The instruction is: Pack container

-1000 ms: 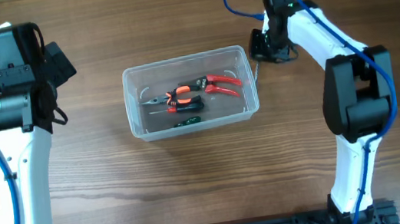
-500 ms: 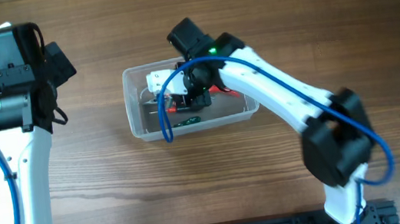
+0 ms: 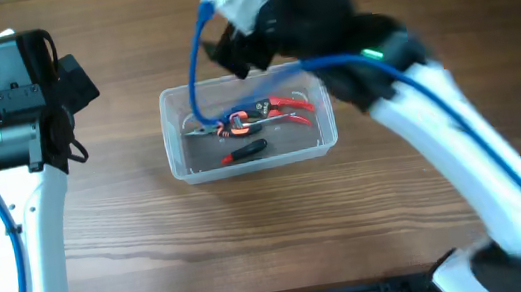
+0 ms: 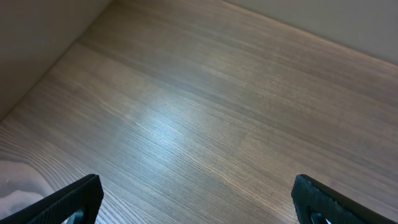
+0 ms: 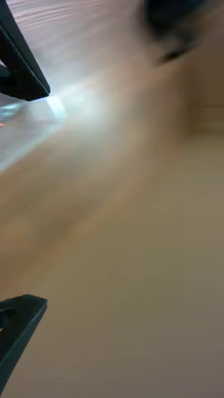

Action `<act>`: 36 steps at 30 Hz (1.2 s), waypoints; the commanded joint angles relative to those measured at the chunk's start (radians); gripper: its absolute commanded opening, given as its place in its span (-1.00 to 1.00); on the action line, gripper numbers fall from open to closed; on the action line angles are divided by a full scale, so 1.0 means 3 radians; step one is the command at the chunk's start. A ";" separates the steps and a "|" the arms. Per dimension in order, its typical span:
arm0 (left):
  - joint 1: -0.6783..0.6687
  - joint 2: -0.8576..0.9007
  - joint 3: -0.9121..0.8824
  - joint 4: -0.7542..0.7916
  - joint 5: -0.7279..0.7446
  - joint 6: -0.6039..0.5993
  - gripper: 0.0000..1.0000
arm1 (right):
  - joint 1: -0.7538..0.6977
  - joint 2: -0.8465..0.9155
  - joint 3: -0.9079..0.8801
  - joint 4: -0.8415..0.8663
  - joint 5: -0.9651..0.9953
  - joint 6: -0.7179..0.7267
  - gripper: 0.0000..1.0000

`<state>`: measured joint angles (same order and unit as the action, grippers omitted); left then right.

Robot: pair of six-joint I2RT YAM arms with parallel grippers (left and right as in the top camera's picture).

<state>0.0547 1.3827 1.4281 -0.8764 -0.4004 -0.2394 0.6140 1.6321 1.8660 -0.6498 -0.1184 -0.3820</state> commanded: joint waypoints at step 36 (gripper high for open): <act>0.0015 0.0014 0.0003 -0.0001 -0.0065 -0.0004 1.00 | -0.1843 -0.4762 -0.6058 0.2358 -0.0135 0.1047 0.99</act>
<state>0.0547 1.3838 1.4281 -0.8787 -0.4072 -0.2394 0.0662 0.2173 0.0750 0.0536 -0.1421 -0.0883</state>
